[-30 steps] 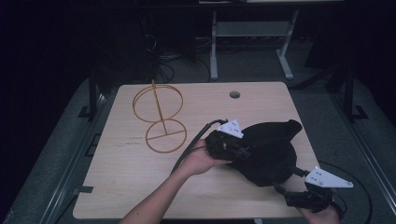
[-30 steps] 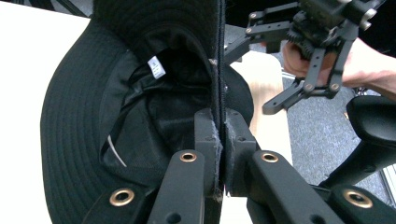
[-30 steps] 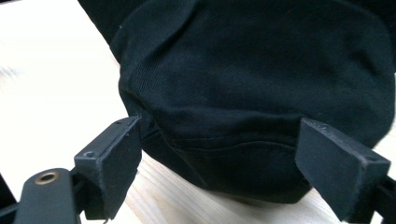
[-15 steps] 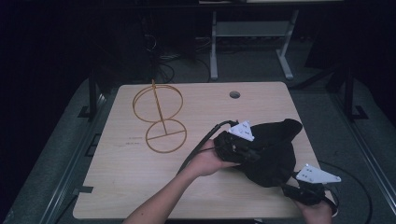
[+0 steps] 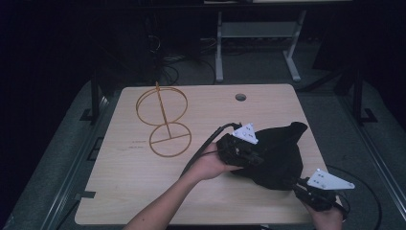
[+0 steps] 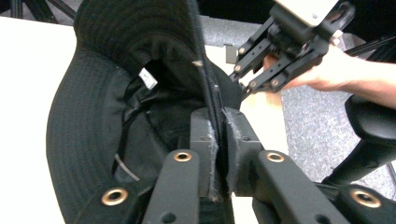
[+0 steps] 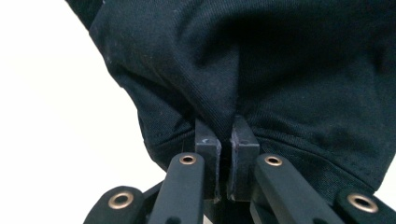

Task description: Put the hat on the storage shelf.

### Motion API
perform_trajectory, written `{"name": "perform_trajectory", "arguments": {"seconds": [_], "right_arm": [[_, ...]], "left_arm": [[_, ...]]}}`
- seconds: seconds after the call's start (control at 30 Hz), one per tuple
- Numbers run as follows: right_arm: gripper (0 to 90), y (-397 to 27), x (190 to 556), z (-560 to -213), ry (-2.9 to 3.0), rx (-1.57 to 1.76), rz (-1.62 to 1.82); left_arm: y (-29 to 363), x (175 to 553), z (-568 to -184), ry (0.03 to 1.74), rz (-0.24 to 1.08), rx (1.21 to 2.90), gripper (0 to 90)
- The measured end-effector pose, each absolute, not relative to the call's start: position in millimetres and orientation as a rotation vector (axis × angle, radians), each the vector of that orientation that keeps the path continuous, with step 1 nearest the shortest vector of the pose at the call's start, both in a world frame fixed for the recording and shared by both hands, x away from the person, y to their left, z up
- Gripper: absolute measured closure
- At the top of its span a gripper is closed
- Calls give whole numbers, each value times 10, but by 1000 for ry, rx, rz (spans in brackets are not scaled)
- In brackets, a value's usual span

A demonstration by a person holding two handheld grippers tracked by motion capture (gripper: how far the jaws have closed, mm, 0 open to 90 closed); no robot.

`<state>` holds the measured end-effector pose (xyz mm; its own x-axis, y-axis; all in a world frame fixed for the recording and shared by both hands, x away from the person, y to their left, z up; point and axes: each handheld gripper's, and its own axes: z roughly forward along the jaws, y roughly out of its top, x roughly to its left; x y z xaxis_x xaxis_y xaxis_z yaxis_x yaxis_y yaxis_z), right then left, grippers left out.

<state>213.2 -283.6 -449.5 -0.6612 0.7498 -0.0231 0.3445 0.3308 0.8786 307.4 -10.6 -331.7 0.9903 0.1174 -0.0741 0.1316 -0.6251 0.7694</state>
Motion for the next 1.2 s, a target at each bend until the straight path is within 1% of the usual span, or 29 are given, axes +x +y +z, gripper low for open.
{"name": "perform_trajectory", "arguments": {"seconds": [0.03,0.1,0.13,0.17,0.57,0.67,1.0,1.2], "right_arm": [[851,-2850,2125,-4473,2160,965,1290],[854,-2868,2113,-4454,2151,977,1300],[854,-2868,2113,-4454,2151,977,1300],[855,-2888,2108,-4438,2139,984,1313],[859,-2948,2111,-4345,2114,988,1339],[859,-2962,2119,-4319,2111,990,1340],[862,-3018,2188,-4140,2084,981,1348],[863,-3030,2243,-4027,2068,985,1369]], "left_arm": [[-84,3073,-3307,168,-4,2259,756],[-68,3076,-3302,173,-1,2259,714],[-59,3076,-3300,179,4,2256,714],[-29,3084,-3291,187,10,2259,657],[137,3069,-3248,192,25,2252,530],[205,3064,-3236,193,28,2246,504],[463,3054,-3285,214,55,2236,460],[609,3029,-3349,228,66,2246,450]]}}
